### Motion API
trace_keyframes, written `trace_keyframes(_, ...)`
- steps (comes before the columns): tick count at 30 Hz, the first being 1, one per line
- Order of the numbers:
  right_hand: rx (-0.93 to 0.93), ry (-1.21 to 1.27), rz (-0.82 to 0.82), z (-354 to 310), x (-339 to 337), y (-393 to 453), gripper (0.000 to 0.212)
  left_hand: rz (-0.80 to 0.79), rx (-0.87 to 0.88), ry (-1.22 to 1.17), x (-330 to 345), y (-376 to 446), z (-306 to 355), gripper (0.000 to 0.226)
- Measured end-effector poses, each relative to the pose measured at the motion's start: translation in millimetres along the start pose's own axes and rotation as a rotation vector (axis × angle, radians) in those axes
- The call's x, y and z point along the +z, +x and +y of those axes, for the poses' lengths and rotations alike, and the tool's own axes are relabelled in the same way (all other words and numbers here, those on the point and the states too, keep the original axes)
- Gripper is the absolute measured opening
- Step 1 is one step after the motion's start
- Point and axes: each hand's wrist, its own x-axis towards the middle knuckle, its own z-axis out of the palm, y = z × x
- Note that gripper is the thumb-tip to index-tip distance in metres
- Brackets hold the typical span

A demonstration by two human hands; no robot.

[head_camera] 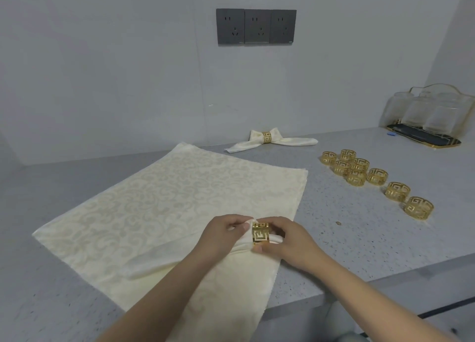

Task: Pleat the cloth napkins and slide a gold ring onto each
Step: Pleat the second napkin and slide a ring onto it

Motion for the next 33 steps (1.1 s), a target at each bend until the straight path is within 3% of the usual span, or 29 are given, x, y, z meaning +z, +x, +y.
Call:
trace_keyframes(7, -0.035, 0.089, 0.125, 0, 5, -8, 0.044, -0.050, -0.060, -0.086, -8, -2, 2, 0.014)
trace_keyframes(11, -0.050, 0.069, 0.088, 1, 4, -7, 0.048, -0.122, -0.096, -0.046, -10, -4, 5, 0.020)
trace_keyframes(15, -0.015, 0.122, 0.091, 5, 5, -4, 0.057, -0.162, -0.139, -0.161, -15, -7, 6, 0.025)
trace_keyframes(18, -0.019, 0.105, 0.061, 6, 5, -3, 0.051, -0.186, -0.146, -0.203, -18, -7, 1, 0.022)
trace_keyframes(22, -0.035, 0.041, 0.066, 4, 7, -2, 0.046, -0.264, -0.075, -0.099, -19, -9, -4, 0.036)
trace_keyframes(30, -0.027, 0.226, -0.063, 10, -5, -3, 0.027, -0.211, 0.102, 0.109, -13, -10, -5, 0.058)
trace_keyframes(33, -0.018, 0.276, -0.055, 11, -4, -2, 0.026, -0.090, 0.098, 0.114, -5, -10, -9, 0.059)
